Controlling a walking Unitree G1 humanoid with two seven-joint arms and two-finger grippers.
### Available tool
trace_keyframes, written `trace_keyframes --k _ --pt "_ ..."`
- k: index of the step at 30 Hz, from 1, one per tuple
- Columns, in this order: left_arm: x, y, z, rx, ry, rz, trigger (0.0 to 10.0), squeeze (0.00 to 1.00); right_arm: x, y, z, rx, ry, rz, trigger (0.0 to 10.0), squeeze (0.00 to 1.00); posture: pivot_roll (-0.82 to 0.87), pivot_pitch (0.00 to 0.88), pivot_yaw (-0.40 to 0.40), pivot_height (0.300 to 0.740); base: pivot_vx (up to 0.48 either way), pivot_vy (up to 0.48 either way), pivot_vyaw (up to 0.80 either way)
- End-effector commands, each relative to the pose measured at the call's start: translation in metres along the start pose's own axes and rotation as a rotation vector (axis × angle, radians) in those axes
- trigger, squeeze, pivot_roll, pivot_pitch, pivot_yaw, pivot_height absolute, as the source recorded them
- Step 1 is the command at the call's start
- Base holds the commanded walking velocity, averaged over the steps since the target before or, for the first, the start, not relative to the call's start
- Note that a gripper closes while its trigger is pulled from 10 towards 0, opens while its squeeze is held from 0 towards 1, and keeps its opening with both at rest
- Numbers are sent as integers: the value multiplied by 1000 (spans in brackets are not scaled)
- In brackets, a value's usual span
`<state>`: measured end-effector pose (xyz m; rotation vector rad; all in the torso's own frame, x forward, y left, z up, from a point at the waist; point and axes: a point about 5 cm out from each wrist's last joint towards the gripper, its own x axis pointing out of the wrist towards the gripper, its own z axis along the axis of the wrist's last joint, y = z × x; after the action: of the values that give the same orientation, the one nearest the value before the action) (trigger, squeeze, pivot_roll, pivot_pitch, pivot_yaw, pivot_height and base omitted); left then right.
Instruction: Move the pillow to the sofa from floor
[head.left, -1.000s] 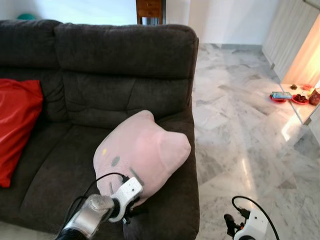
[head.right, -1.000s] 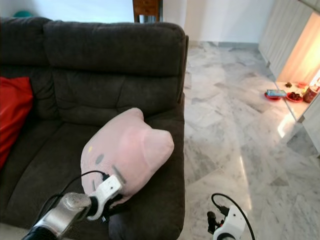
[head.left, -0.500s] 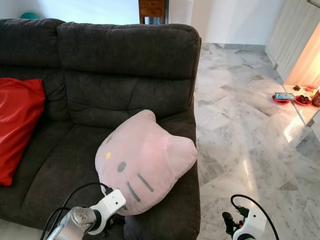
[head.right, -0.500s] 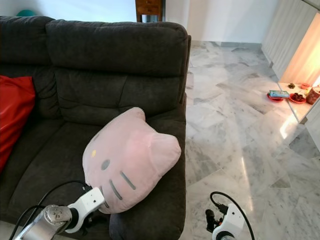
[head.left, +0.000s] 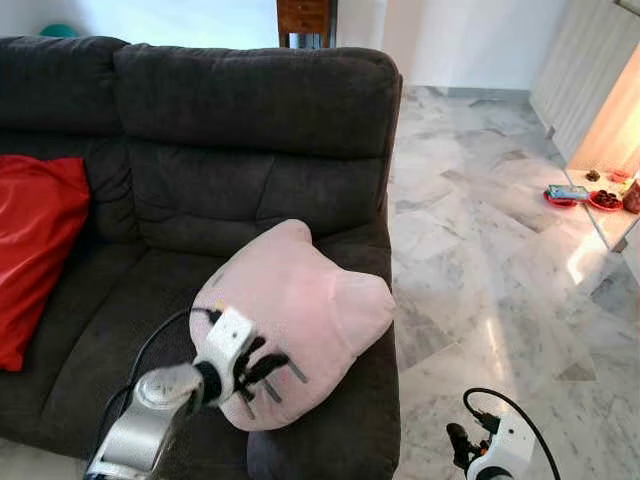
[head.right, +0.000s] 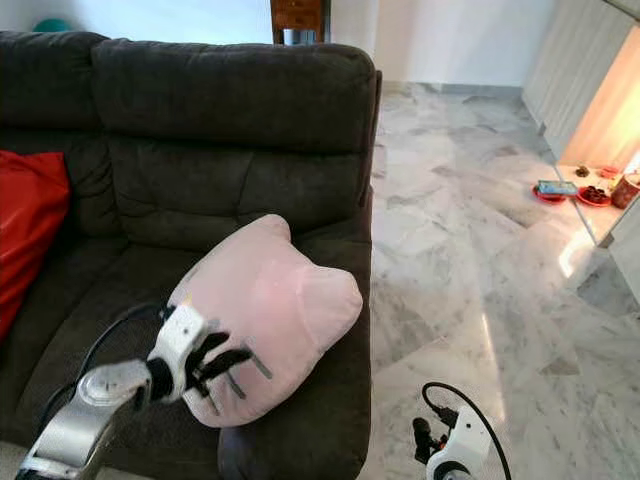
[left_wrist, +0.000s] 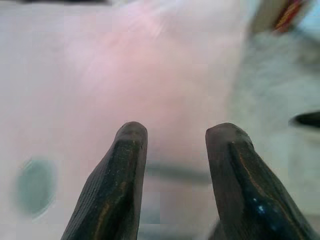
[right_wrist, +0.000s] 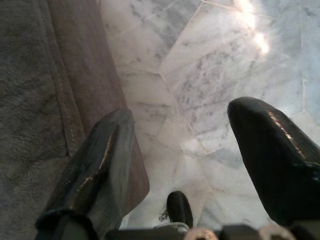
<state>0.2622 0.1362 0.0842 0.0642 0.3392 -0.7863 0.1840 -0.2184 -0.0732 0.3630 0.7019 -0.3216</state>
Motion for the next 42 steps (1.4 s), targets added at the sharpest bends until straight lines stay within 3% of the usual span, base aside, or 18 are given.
trace_keyframes --k 1,3,7,9,11,14,20,25,29,36,42 --pt "1 1 -9 -57 28 -28 10000 0 0 0 0 -5 6 0 10000 0 36 0 -41 740 0 0 0" --pt "7 -1 -19 -77 63 -74 10000 0 0 1 0 -7 5 2 10000 0 35 0 -42 740 0 0 0" --pt "19 -2 -24 -211 37 -122 10000 0 1 1 1 -7 3 0 10000 0 29 0 -42 740 0 0 0" --pt "21 -3 -26 -218 47 -131 10000 0 1 1 1 -7 2 -1 10000 0 27 0 -42 740 0 0 0" --pt "32 -10 -31 -326 62 -235 10000 0 1 1 1 -6 1 -2 10000 0 16 0 -41 740 0 0 0" --pt "36 -16 -32 -383 67 -300 10000 0 1 1 1 -5 0 -2 10000 0 9 0 -39 740 0 0 0" --pt "43 -24 -45 -408 167 -446 10000 0 0 0 0 4 2 -11 10000 0 1 0 -34 740 0 0 0" --pt "47 -22 -61 -369 254 -385 10000 0 0 -1 0 1 4 -12 10000 0 -2 0 -34 740 0 0 0" --pt "48 -13 -80 -328 331 -218 10000 0 0 -1 -1 0 5 -12 10000 0 -1 0 -34 740 0 0 0" --pt "49 -1 -85 -335 290 -12 10000 0 0 -1 -1 -5 8 -6 10000 0 0 0 -36 740 0 0 0" --pt "36 10 -102 -259 362 115 10000 0 0 -1 -2 -2 8 -7 10000 0 3 0 -29 740 0 0 0"
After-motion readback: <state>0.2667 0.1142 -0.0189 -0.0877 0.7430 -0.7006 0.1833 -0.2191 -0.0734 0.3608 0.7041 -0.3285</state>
